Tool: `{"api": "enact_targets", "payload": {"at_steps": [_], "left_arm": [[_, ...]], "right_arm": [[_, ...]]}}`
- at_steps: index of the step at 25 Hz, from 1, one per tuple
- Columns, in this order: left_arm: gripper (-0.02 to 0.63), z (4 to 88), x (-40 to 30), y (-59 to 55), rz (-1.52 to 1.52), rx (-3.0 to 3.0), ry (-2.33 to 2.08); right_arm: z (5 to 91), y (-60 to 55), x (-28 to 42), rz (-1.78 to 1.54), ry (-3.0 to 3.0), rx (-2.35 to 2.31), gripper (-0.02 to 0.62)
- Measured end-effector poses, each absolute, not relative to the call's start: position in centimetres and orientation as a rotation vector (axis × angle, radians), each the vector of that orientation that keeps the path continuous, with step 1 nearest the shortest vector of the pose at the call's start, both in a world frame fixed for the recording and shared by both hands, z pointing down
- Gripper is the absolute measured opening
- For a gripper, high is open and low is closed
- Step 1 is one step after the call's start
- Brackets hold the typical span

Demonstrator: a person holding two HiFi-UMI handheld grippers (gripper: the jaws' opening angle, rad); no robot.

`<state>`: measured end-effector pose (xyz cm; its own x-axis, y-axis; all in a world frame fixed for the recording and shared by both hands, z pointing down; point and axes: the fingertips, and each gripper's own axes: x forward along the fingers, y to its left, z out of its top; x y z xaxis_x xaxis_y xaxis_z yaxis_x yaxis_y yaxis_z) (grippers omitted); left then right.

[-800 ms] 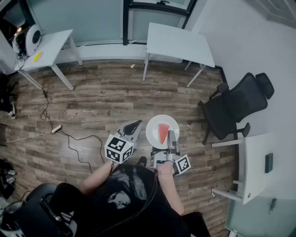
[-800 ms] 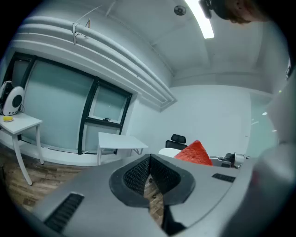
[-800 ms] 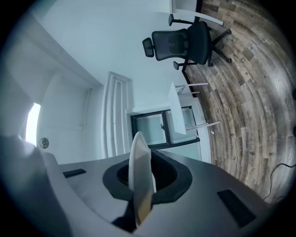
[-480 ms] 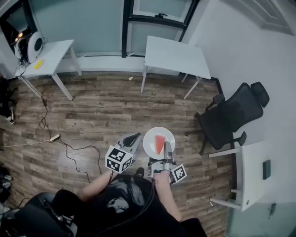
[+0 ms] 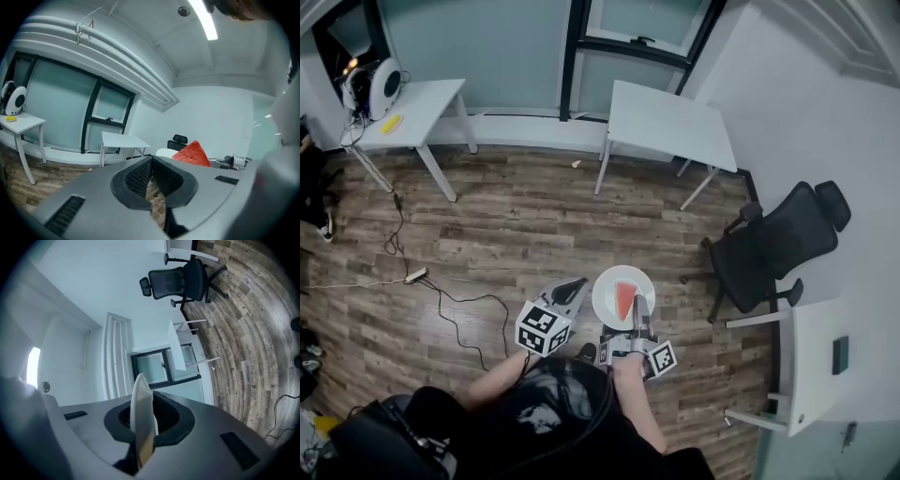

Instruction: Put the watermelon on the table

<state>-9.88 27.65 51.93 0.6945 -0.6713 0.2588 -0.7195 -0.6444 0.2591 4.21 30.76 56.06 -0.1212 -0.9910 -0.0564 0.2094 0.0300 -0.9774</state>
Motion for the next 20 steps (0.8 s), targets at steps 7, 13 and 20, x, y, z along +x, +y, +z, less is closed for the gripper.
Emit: {"api": "enact_targets", "payload": {"at_steps": [7, 13, 20], "left_arm": [[0.006, 53.0, -13.3, 27.6, 0.162, 2.545, -1.062], [0.006, 55.4, -12.8, 27.5, 0.221, 2.521, -0.989], [0.005, 56.2, -11.4, 22.1, 0.248, 2.506, -1.0]], "right_arm": [[56.0, 31.2, 1.1, -1.357, 1.183, -0.971, 0.026], [58.9, 31.8, 2.4, -1.363, 1.09, -1.021, 0.026], [59.4, 26.7, 3.6, -1.383, 1.087, -1.001, 0.026]]}}
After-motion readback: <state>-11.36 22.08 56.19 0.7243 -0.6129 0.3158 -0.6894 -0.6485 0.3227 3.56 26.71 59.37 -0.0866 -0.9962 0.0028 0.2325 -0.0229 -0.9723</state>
